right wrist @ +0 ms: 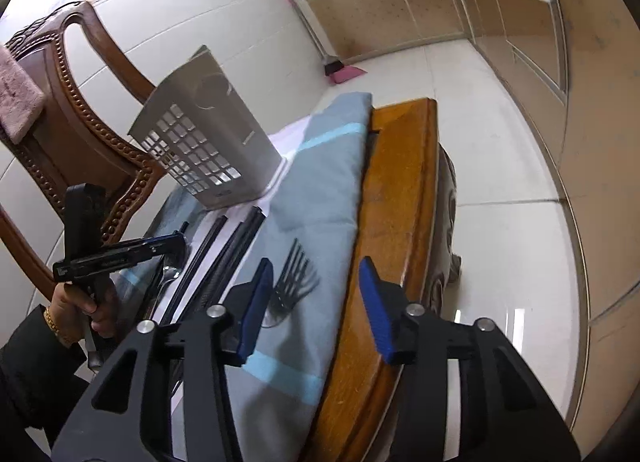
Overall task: Organize utensils
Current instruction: 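Lower the left tool onto the silver spoon while the right tool lowers onto the fork, then close the left tool on the spoon while the right tool closes on the fork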
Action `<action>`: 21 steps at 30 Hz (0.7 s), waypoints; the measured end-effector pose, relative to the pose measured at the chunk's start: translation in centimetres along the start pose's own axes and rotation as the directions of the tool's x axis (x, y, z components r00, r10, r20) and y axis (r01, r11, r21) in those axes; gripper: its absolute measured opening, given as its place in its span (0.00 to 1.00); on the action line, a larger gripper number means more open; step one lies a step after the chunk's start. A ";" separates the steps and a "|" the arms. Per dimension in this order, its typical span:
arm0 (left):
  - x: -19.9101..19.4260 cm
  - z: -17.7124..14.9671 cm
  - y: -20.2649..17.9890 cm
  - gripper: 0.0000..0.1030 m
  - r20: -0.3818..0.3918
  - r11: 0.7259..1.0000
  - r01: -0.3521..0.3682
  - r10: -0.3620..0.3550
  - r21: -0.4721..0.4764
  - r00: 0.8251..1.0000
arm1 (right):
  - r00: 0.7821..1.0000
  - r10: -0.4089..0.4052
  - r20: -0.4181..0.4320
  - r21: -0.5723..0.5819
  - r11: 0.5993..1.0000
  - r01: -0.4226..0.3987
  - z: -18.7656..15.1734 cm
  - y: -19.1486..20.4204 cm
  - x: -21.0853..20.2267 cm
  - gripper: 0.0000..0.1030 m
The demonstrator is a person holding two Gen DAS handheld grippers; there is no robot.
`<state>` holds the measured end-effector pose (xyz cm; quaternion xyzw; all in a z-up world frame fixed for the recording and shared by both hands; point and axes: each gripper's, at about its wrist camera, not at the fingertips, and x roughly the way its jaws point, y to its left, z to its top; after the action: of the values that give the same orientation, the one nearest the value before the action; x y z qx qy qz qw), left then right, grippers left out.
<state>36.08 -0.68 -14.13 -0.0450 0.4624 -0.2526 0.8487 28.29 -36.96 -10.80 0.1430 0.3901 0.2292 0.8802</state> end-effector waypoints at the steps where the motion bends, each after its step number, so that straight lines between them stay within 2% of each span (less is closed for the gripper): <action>1: 0.0 0.0 0.0 0.10 -0.002 1.000 0.003 -0.003 -0.003 1.000 | 1.000 0.002 -0.001 -0.005 1.000 -0.002 0.1 0.1 0.1 0.42; 9: -0.5 0.0 -0.7 0.06 -0.012 1.000 0.016 -0.016 0.011 1.000 | 0.998 0.057 -0.023 -0.034 0.998 -0.057 0.4 1.1 1.1 0.38; 14: -0.7 0.1 -0.9 0.04 -0.026 1.000 0.025 -0.025 0.007 0.999 | 0.993 0.092 -0.074 -0.028 0.995 -0.094 0.5 1.5 2.3 0.37; 17: -1.0 0.1 -1.3 0.03 -0.019 0.999 0.008 -0.007 0.032 1.000 | 0.993 0.074 -0.094 -0.020 0.997 -0.076 0.6 1.5 3.0 0.17; 18: -1.2 0.2 -1.4 0.03 -0.015 1.000 -0.001 0.001 0.031 1.000 | 0.993 0.067 -0.096 -0.012 0.998 -0.068 0.7 1.4 3.1 0.07; 21: -1.8 0.2 -1.7 0.03 0.003 0.999 -0.028 0.028 0.039 1.000 | 0.993 0.068 -0.096 -0.001 0.998 -0.069 1.2 1.5 2.8 0.05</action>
<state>34.80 -1.31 -12.11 -0.0224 0.4569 -0.2495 0.8535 30.38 -34.31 -11.13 0.1430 0.4264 0.2669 0.8524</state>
